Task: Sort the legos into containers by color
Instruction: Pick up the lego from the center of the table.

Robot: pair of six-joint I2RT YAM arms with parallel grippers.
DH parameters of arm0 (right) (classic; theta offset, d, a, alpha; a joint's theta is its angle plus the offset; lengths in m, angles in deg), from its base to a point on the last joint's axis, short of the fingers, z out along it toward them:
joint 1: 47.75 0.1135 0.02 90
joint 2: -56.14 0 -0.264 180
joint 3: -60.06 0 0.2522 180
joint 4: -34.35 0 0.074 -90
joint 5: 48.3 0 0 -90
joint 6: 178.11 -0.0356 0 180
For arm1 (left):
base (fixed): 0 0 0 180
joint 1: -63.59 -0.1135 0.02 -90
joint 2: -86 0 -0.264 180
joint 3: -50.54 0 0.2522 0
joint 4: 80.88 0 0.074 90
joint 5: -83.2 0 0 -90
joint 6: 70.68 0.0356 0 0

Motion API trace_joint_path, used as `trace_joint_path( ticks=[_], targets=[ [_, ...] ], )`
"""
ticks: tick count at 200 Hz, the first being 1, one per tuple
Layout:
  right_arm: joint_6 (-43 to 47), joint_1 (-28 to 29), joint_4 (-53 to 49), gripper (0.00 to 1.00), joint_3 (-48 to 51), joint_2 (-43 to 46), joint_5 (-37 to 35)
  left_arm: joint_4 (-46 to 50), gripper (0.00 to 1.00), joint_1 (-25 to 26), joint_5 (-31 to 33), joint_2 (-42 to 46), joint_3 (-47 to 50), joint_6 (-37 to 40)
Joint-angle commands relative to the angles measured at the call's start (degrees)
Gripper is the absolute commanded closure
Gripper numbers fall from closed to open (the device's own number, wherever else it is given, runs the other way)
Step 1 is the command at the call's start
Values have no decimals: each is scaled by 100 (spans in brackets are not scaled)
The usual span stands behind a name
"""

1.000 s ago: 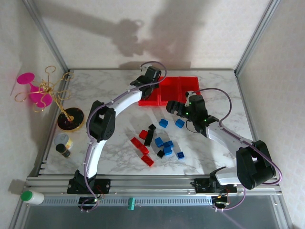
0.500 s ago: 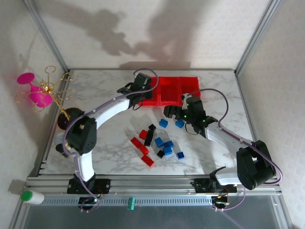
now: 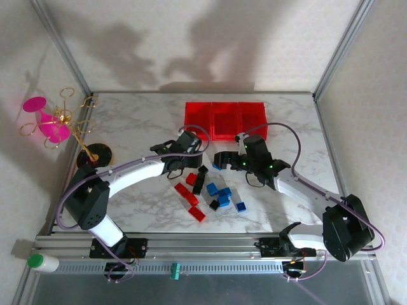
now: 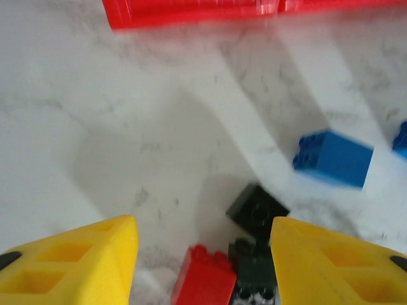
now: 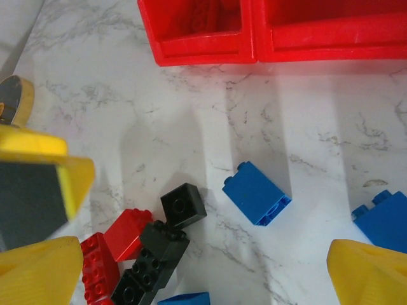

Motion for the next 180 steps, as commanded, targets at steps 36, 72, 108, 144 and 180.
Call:
trace_joint_path(
  ticks=[36, 72, 108, 144, 180],
  targets=[
    [-275, 79, -150, 1, 260, 246, -90, 204, 40, 241, -183, 4, 373, 74],
    [-247, 82, -238, 1, 212, 284, -191, 199, 41, 252, -181, -260, 431, 158],
    [-239, 78, -249, 1, 263, 352, -289, 106, 41, 250, -296, -263, 727, 220],
    [-228, 78, -222, 1, 211, 254, -277, -27, 43, 250, -417, -435, 728, 257],
    [-229, 78, -197, 1, 210, 253, -288, -243, 44, 251, -598, -485, 700, 235]
  ],
)
